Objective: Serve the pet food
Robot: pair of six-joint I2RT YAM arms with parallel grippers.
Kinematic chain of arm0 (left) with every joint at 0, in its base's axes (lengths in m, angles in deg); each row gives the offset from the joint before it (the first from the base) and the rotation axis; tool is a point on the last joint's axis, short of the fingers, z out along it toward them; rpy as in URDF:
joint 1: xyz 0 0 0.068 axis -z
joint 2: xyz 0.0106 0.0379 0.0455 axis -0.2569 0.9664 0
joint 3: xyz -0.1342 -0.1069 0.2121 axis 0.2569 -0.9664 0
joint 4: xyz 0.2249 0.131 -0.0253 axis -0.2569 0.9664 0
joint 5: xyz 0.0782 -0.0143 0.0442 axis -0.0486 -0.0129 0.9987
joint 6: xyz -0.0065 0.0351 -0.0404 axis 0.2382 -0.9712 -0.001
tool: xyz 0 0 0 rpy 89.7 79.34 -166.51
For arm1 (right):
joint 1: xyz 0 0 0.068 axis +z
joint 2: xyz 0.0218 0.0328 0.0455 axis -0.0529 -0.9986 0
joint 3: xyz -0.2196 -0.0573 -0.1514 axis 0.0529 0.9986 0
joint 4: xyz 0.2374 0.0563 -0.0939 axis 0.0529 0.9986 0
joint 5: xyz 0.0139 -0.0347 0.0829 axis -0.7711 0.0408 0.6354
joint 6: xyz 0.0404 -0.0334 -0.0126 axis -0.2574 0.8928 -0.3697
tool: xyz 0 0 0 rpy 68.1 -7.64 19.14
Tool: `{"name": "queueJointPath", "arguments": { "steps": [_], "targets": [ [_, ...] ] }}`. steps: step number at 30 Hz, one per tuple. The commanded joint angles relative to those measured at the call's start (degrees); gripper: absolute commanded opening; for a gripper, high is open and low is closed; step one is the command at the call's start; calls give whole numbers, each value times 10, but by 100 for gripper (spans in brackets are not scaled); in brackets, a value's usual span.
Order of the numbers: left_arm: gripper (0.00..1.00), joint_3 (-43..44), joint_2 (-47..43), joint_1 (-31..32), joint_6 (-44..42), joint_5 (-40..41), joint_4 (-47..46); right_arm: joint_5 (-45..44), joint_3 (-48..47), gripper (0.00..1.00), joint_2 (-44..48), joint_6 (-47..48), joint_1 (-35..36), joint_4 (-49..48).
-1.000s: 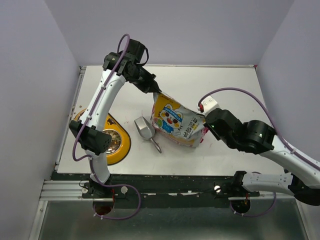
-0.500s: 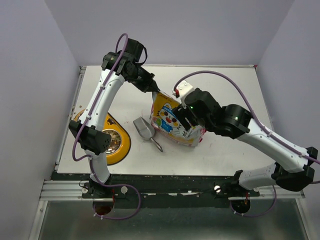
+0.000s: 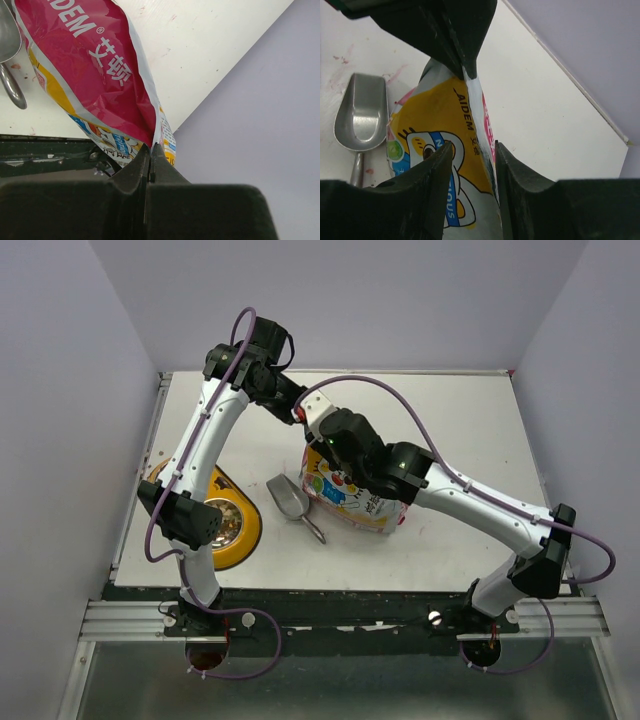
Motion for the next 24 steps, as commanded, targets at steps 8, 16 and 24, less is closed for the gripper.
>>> {"name": "queueJointPath", "arguments": {
  "steps": [8,16,24],
  "targets": [
    [0,3,-24,9,5,-25,79,-6,12,23,-51,70,-7,-111],
    [0,8,-25,11,0,-17,76,198,12,1,-19,18,-75,-19],
    [0,11,-24,11,3,-17,73,125,36,24,21,41,-78,-23]
  ]
}}
